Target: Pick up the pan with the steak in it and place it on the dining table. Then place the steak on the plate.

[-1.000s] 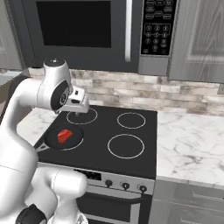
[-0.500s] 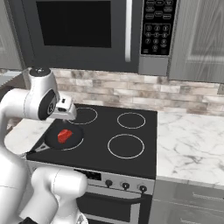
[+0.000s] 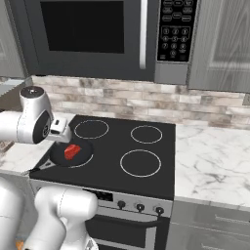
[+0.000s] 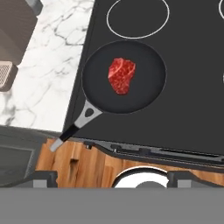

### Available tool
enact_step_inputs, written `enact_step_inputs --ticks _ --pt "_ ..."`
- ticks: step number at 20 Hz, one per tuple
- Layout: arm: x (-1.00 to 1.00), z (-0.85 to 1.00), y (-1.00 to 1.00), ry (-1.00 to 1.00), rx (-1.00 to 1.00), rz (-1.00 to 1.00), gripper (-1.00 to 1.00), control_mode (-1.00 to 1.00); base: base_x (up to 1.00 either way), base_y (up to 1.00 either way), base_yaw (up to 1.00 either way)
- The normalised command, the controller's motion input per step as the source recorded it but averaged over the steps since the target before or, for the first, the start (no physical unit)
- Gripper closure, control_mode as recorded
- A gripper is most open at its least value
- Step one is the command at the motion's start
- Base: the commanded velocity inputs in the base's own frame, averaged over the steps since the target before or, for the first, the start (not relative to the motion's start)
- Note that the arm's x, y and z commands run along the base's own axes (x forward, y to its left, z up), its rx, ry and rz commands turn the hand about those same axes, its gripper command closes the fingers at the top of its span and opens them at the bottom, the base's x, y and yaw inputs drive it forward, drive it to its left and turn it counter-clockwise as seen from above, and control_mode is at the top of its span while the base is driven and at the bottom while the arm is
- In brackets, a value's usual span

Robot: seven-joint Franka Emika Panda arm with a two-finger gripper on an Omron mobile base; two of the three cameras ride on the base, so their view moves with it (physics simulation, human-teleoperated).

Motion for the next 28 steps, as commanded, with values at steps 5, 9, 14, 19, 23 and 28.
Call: enact_step_inputs --ticks 5,9,14,19,23,28 --pt "0.11 -0.42 0.53 0.03 0.0 0.0 -1.0 -1.0 0.0 0.0 0.0" --pt "0.13 -0.5 0.44 0.05 0.02 0.0 -1.0 -1.0 0.0 0.0 0.0" --pt "0.16 -0.54 0.42 0.05 0.0 0.0 -1.0 -1.0 0.0 0.0 0.0" --pt "0.1 -0.56 0.3 0.04 0.0 -0.02 -1.0 -1.0 0.0 0.0 0.0" --pt "0.09 -0.54 0.21 0.01 0.0 -0.05 -1.0 -1.0 0.0 0.0 0.0" --pt "0.2 -0.38 0.08 0.0 0.02 -0.13 -1.0 -1.0 0.0 0.0 0.0"
